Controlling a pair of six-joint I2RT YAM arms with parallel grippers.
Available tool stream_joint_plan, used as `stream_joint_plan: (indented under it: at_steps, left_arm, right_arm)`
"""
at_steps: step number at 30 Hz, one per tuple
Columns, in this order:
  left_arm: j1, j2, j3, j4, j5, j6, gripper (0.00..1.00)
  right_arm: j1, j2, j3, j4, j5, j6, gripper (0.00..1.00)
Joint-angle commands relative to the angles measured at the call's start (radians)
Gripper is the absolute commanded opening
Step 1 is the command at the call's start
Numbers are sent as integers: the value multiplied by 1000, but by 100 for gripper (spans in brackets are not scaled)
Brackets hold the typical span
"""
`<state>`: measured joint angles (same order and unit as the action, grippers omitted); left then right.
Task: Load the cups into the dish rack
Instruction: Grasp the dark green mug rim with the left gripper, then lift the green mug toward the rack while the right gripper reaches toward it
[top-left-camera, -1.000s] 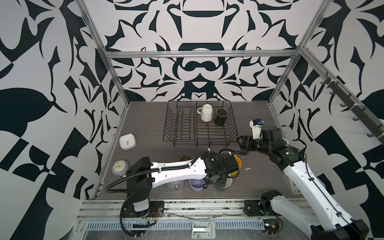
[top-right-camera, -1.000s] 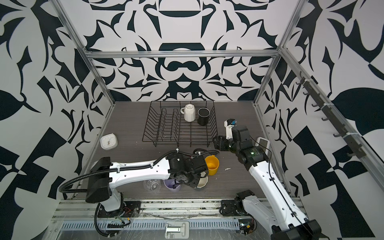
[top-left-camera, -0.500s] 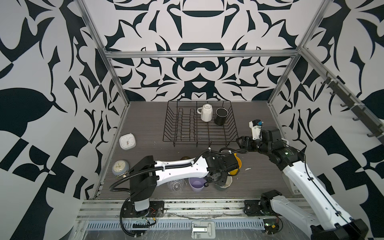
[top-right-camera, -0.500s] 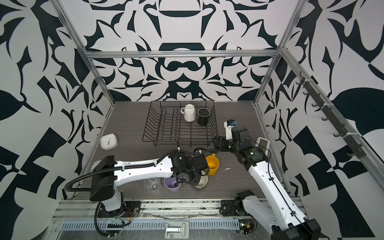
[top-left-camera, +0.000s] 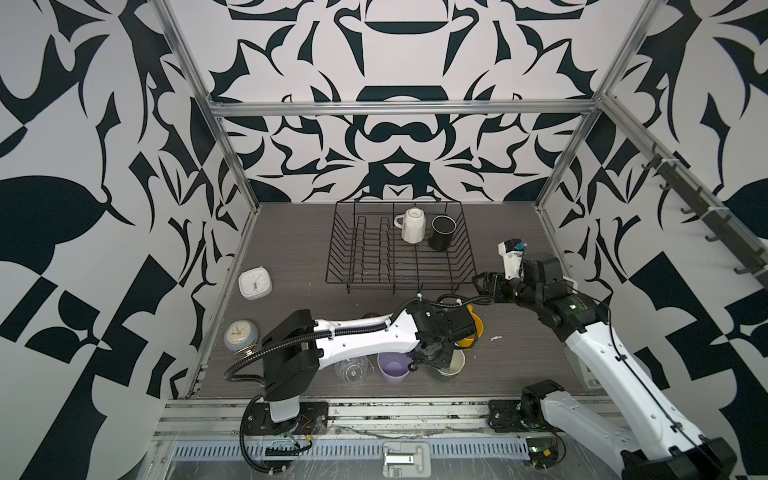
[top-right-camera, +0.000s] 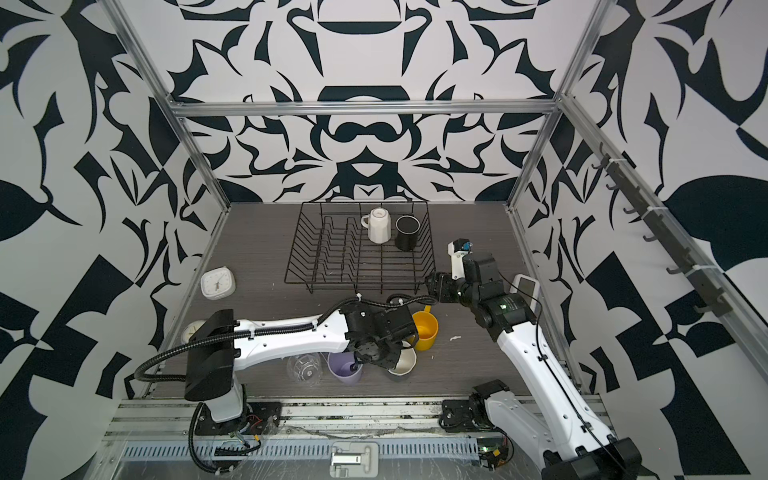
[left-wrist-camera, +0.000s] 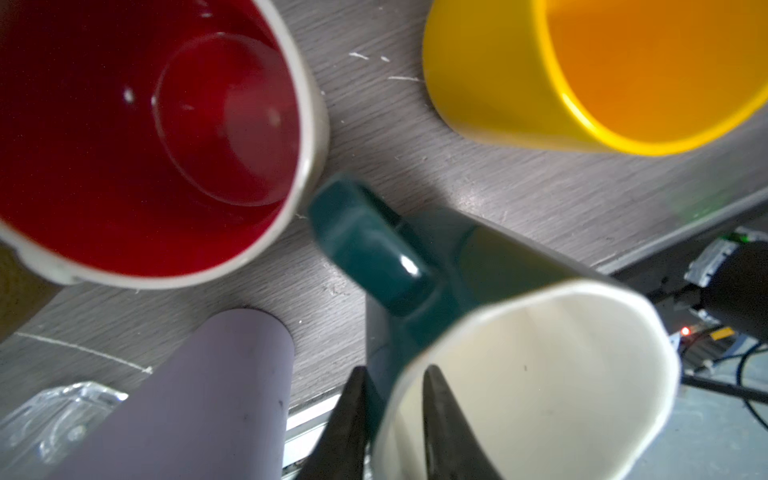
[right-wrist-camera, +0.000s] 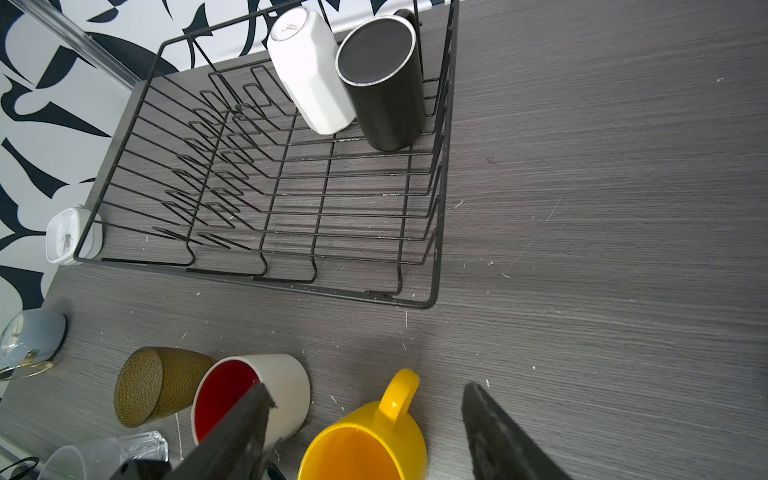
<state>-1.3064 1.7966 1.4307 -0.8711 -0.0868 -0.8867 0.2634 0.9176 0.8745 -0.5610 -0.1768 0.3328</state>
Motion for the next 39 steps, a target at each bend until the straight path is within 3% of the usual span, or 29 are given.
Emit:
stream_joint_plan:
  at_steps: [1,10,18,25,34,39]
  left_arm:
    - [4,16,6,-15,5,2,17]
    - [11,-14,-19,9,10,2,0]
    - [34,-131,-59,49,-29,14,0]
    - [46,-290,-90,119,-131,114,0]
    - [172,-638,-237,263,-207,324,0]
    - [311,-814,-363,436,-140,465,0]
  right_arm:
    - [2,0,-6,35,19,-11,76]
    - [2,19,3,51,12,-2,76]
    - [2,8,27,51,21,9,76]
    - [2,-64,27,71,77,21,77]
    - [0,-111,41,128,2,30,78]
    - [1,-108,49,204,-134,43,79]
